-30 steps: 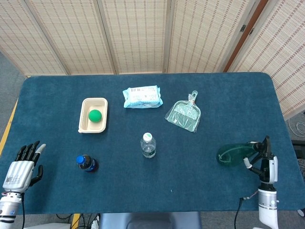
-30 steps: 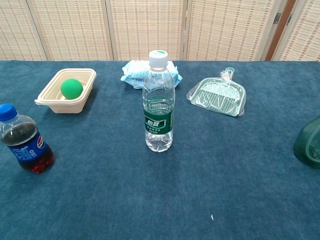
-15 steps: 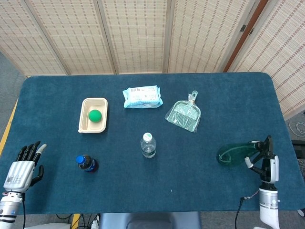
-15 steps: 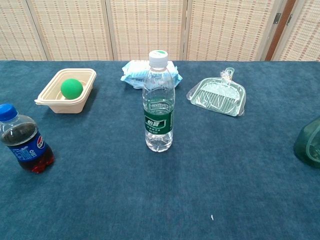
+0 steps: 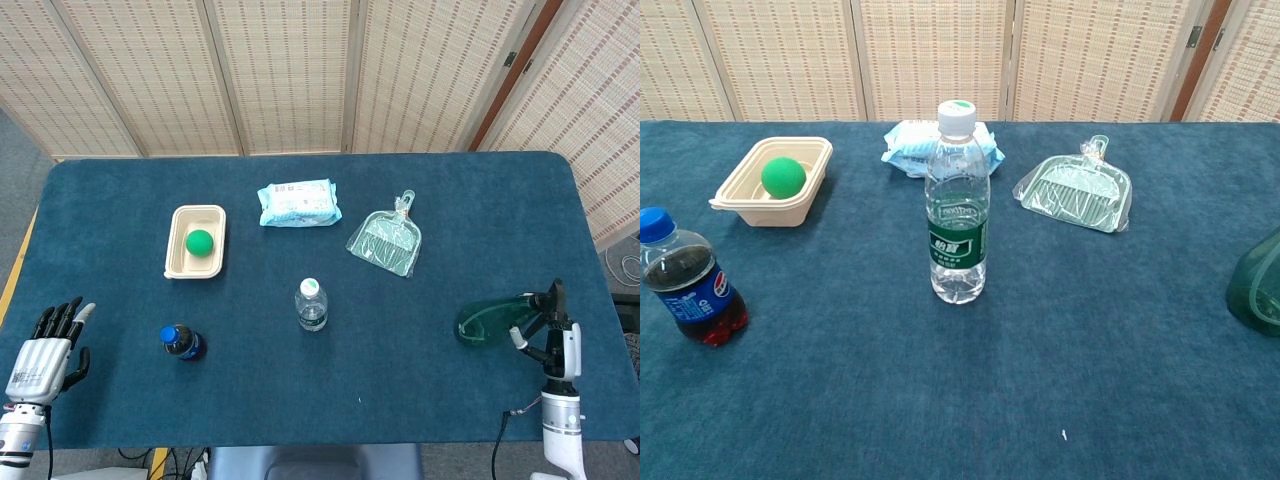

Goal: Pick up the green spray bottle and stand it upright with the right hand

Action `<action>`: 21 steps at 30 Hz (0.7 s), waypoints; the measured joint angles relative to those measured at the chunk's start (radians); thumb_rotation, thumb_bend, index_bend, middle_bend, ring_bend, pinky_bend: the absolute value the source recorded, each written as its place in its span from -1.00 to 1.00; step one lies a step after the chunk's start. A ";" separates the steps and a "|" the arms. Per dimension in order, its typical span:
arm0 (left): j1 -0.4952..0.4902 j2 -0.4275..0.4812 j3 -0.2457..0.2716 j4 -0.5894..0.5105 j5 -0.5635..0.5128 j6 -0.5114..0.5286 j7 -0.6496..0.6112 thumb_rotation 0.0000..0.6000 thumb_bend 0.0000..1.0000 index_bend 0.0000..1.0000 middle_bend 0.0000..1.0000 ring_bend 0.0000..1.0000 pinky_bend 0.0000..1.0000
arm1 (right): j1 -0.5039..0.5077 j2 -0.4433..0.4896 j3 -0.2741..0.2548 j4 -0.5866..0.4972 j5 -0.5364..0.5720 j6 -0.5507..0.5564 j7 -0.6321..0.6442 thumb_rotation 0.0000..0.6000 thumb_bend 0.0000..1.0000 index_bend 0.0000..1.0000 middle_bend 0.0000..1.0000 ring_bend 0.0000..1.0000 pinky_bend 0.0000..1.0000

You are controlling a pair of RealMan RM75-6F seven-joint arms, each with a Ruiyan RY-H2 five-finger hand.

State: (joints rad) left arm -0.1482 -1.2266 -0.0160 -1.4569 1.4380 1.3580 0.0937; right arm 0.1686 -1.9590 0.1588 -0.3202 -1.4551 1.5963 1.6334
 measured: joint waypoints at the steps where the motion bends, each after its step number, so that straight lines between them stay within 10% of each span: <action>1: 0.000 0.000 0.000 0.001 0.000 0.000 -0.001 1.00 0.23 -0.89 -0.98 -1.00 -1.00 | 0.000 0.000 0.000 0.000 0.000 -0.001 -0.001 1.00 -0.66 -0.03 -0.08 -0.11 -0.15; 21: 0.006 -0.001 0.000 0.019 0.001 0.004 -0.026 1.00 0.23 -0.89 -0.98 -1.00 -1.00 | 0.024 0.012 -0.009 -0.022 -0.010 -0.026 -0.031 1.00 -0.66 -0.17 -0.12 -0.14 -0.18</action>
State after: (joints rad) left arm -0.1417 -1.2277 -0.0157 -1.4377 1.4385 1.3622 0.0675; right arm 0.1928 -1.9470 0.1499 -0.3418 -1.4647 1.5703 1.6029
